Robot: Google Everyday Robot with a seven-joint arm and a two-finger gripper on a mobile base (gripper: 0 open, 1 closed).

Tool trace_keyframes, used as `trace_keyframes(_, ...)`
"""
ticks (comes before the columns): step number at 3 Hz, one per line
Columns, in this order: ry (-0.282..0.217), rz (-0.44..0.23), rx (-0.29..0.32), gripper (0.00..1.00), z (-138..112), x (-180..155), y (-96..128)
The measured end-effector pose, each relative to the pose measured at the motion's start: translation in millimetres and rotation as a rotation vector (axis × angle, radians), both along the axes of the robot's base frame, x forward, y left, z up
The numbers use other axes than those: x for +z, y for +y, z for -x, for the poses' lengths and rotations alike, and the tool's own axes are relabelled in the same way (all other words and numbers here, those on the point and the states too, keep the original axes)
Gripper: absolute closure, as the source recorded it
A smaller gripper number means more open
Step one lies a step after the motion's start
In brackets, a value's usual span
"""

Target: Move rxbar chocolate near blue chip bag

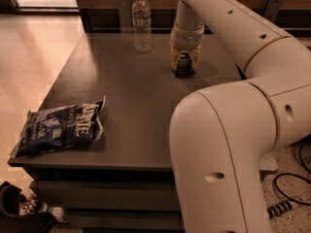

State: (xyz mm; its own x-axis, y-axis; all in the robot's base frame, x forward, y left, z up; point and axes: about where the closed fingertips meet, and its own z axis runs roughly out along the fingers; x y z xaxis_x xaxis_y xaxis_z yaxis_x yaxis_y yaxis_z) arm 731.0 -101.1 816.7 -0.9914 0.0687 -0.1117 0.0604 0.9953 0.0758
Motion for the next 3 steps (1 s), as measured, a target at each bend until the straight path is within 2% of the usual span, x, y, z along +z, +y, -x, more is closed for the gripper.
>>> trace_keyframes(1,0.000,0.000,0.000,1.00,0.1,3.9,-0.1)
trace_keyframes(2,-0.003,-0.008,0.015,1.00,-0.2,4.0,2.9)
trace_keyframes(3,-0.015,-0.042,0.077,1.00,2.0,6.4,12.1)
